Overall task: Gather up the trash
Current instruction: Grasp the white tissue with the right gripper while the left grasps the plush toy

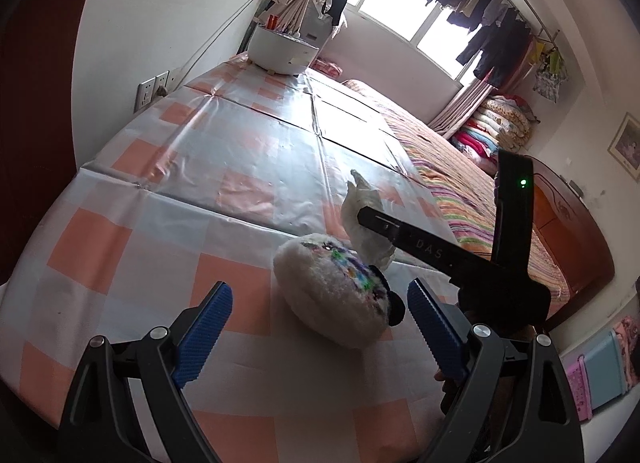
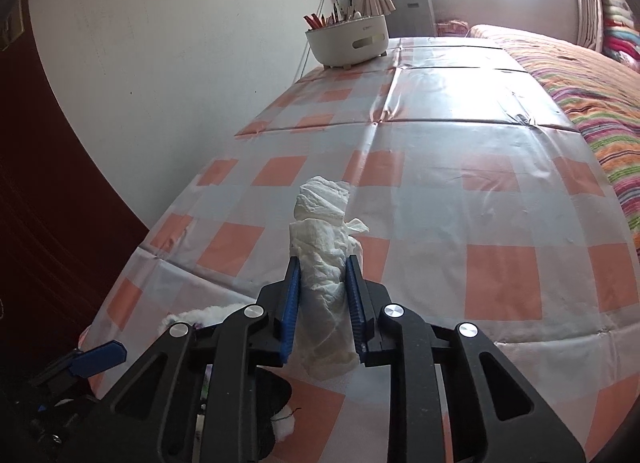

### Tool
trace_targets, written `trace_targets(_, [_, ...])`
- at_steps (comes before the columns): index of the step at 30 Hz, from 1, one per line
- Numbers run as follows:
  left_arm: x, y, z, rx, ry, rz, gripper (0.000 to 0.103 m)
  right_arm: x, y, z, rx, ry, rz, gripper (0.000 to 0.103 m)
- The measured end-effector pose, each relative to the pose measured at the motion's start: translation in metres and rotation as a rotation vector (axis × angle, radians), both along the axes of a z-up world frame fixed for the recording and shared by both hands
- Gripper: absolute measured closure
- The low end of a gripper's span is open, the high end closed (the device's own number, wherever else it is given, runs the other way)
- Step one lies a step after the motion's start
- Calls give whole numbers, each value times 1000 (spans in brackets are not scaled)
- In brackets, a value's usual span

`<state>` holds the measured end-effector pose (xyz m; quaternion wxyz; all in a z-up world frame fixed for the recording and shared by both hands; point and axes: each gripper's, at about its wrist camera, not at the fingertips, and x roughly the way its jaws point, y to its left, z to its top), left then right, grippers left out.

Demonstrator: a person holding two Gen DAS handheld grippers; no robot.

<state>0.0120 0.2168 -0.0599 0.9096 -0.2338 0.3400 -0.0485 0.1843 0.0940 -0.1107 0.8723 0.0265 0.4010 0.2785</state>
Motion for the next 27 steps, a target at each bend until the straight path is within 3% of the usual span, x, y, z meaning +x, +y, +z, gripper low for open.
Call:
trace_targets(13, [23,-22,-12,-103,62,-64,16,-17,-34,26,133,-57,-19,82])
trace_targets(27, [50,-26,-32,-148,166,47,17,-36,-68,45,204,-98,-24,82])
